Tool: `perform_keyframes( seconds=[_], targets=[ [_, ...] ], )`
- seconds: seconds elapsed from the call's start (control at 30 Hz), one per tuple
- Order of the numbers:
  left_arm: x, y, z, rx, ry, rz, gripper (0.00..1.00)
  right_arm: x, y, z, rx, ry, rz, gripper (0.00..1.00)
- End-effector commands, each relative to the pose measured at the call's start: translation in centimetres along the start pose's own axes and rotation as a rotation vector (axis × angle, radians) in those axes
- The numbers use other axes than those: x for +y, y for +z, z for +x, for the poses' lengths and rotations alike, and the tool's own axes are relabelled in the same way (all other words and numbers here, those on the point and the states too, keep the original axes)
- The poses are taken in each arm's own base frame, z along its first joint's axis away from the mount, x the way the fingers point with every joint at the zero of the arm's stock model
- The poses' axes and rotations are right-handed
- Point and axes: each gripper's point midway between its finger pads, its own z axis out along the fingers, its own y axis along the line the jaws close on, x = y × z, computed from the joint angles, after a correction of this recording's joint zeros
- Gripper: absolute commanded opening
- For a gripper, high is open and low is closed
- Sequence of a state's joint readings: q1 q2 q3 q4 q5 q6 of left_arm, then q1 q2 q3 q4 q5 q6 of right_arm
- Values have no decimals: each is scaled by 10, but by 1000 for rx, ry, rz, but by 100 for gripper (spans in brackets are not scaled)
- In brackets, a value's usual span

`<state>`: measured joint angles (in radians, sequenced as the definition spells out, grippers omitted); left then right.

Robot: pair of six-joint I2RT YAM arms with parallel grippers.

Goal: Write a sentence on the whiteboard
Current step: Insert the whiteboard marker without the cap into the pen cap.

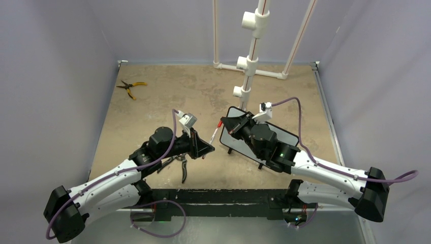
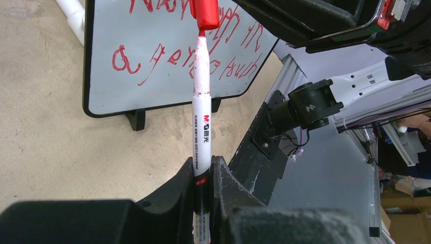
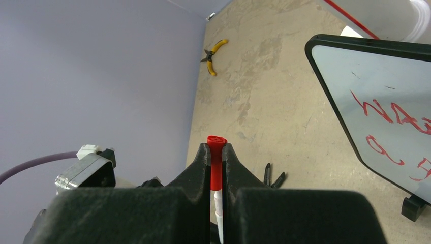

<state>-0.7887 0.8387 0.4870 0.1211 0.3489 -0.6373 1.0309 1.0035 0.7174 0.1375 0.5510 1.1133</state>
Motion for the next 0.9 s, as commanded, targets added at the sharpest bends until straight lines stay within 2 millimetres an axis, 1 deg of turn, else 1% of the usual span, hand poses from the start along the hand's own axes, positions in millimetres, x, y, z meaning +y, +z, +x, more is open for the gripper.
perform_keyframes(
  seconds=[0.0, 0.23, 0.47, 0.87],
  targets=[
    [-16, 3, -26, -81, 23, 40, 0, 12, 0, -4, -8, -3, -43, 0],
    [-17, 5, -30, -88, 28, 43, 0, 9, 0, 0, 7, -17, -39, 0],
    [-14, 6, -33, -99, 29, 25, 0, 11, 0, -1, 3, -25, -53, 0],
    [-9, 10, -48, -155, 26, -18, 0, 14, -1, -3, -3, -47, -69, 0]
  ],
)
